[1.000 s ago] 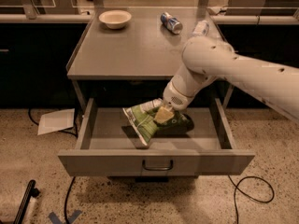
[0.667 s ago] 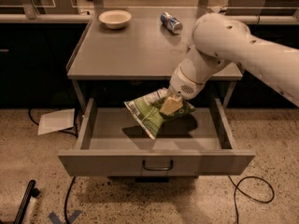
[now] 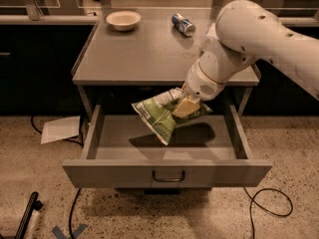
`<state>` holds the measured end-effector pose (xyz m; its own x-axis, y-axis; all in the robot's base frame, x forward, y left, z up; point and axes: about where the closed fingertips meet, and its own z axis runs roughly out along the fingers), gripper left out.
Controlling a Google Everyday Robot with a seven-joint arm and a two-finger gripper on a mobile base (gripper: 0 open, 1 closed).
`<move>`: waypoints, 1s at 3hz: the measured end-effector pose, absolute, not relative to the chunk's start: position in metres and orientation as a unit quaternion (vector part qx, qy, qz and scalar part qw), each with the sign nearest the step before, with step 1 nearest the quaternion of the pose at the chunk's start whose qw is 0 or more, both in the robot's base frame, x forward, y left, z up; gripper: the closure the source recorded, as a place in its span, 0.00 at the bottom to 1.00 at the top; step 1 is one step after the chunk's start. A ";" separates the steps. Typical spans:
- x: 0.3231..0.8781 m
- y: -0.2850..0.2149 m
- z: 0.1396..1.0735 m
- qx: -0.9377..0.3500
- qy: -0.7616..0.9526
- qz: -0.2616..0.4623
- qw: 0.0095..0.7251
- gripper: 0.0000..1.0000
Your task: Pick green jalapeno chip bag from top drawer and place on counter
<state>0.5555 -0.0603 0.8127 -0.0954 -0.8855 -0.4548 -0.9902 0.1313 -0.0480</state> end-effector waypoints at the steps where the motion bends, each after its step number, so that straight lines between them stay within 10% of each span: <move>1: 0.558 -0.048 0.812 -0.639 0.724 0.157 0.206 1.00; 3: 0.614 -0.017 0.875 -0.664 0.696 0.137 0.236 1.00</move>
Offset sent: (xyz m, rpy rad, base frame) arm 0.0692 0.0480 0.0879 0.1407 -0.1563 0.0595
